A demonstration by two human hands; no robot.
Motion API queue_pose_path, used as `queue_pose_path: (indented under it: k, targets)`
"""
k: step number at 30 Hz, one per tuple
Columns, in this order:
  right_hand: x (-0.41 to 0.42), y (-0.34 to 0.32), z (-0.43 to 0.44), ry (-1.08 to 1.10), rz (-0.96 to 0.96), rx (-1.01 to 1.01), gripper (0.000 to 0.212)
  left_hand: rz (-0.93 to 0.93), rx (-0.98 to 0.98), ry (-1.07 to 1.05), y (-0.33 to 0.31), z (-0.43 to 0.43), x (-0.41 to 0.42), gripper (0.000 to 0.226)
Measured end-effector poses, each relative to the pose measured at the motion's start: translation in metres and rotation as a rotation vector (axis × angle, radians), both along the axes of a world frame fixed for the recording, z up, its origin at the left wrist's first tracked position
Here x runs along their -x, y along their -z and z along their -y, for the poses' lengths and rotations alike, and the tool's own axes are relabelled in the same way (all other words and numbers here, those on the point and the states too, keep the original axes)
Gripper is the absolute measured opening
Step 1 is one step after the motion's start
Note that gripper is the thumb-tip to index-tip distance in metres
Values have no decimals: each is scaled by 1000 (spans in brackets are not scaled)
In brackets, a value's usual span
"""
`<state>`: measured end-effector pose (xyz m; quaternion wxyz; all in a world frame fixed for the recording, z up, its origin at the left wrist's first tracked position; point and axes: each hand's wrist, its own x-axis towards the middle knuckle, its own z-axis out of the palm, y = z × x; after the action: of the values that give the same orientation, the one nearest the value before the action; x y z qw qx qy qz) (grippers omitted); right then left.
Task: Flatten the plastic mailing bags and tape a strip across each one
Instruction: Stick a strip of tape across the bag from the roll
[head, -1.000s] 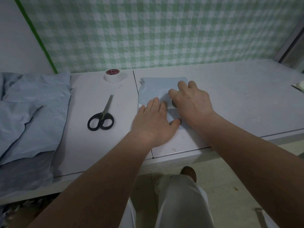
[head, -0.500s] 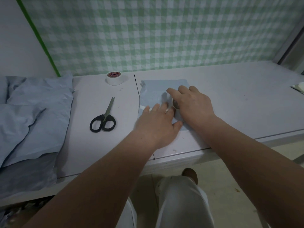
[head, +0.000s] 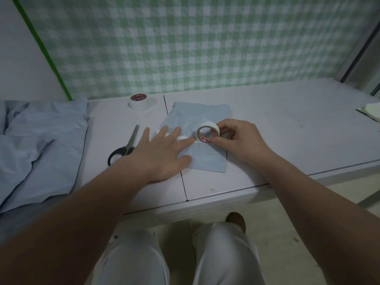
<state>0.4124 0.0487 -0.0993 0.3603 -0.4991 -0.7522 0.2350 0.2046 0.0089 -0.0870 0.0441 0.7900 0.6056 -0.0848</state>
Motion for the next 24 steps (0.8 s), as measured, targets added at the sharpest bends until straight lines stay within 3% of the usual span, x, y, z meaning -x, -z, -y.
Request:
queue_pose_path:
  k: [4,12,17,24]
  targets:
    - [0,-3,1,-46,-56,41,11,127,-120,37,0,3,-17,58]
    - [2,-3,5,-101,-149,67,12,144,-35,4,10,1,-30,69]
    - [1,-10,6,-107,-76,-21,17,137,-48,-4,11,2,-31,70]
    - [-10,-20,-1,-93,45,31,32,118,-45,-4,12,0,-30,70]
